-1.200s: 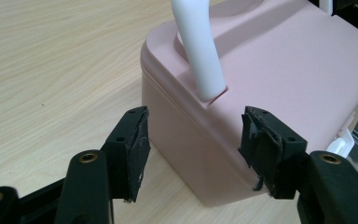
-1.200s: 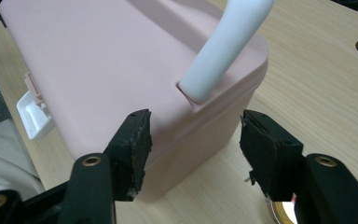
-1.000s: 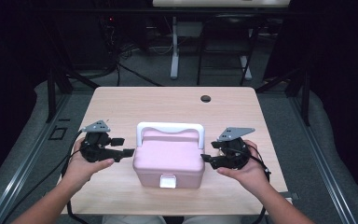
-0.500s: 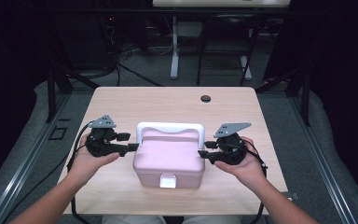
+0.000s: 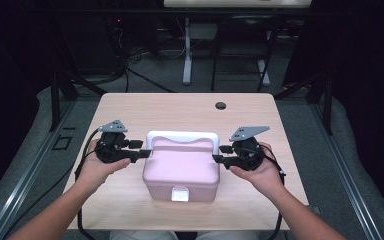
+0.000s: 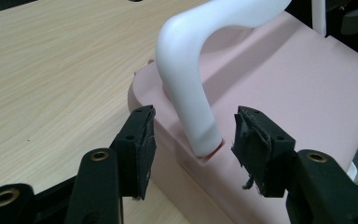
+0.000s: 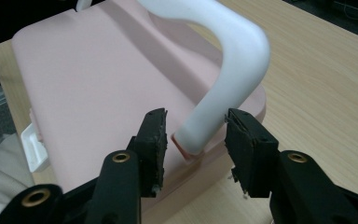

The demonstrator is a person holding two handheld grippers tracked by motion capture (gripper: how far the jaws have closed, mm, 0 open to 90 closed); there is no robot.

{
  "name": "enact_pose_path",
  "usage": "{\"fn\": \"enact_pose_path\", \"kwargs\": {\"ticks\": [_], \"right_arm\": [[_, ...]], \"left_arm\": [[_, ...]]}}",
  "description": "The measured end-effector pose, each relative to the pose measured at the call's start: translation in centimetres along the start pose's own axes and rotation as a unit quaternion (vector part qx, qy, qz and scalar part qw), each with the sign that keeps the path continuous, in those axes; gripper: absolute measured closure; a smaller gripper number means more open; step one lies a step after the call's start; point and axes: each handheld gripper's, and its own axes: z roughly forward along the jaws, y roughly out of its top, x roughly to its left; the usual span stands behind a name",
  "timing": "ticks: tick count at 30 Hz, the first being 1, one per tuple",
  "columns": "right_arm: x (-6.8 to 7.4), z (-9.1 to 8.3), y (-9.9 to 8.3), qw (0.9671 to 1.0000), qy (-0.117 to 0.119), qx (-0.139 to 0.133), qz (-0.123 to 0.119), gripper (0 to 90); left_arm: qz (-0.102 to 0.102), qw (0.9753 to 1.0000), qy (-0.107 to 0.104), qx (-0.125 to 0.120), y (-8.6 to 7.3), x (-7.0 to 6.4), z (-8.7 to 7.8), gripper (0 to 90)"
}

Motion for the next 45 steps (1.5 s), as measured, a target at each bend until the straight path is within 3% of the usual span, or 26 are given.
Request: {"fn": "enact_pose_path", "kwargs": {"ticks": [11, 21, 28, 34, 45], "right_arm": [[-1.0, 0.7, 0.2, 0.9996, 0.01, -0.001, 0.026, 55.3], [-1.1, 1.5, 0.2, 0.9996, 0.023, 0.003, 0.018, 58.6], [-0.8, 1.3, 0.0, 0.9997, 0.023, -0.006, 0.009, 64.4], [-0.7, 1.1, -0.2, 0.9996, 0.026, -0.007, 0.001, 69.2], [-0.3, 1.1, -0.3, 0.9995, 0.03, -0.008, -0.004, 74.4]], "left_arm": [[-0.005, 0.9999, -0.005, 0.008, 0.2, 0.3, 1.4, 49.8], [-0.013, 0.9996, -0.026, 0.006, 0.4, 0.3, 2.0, 56.3], [0.0, 0.9998, -0.02, 0.003, 0.3, 0.0, 1.7, 65.7], [0.015, 0.9998, -0.015, 0.001, 0.1, -0.3, 1.5, 69.6], [0.023, 0.9996, -0.016, 0.003, 0.0, -0.7, 1.4, 73.8]]}}
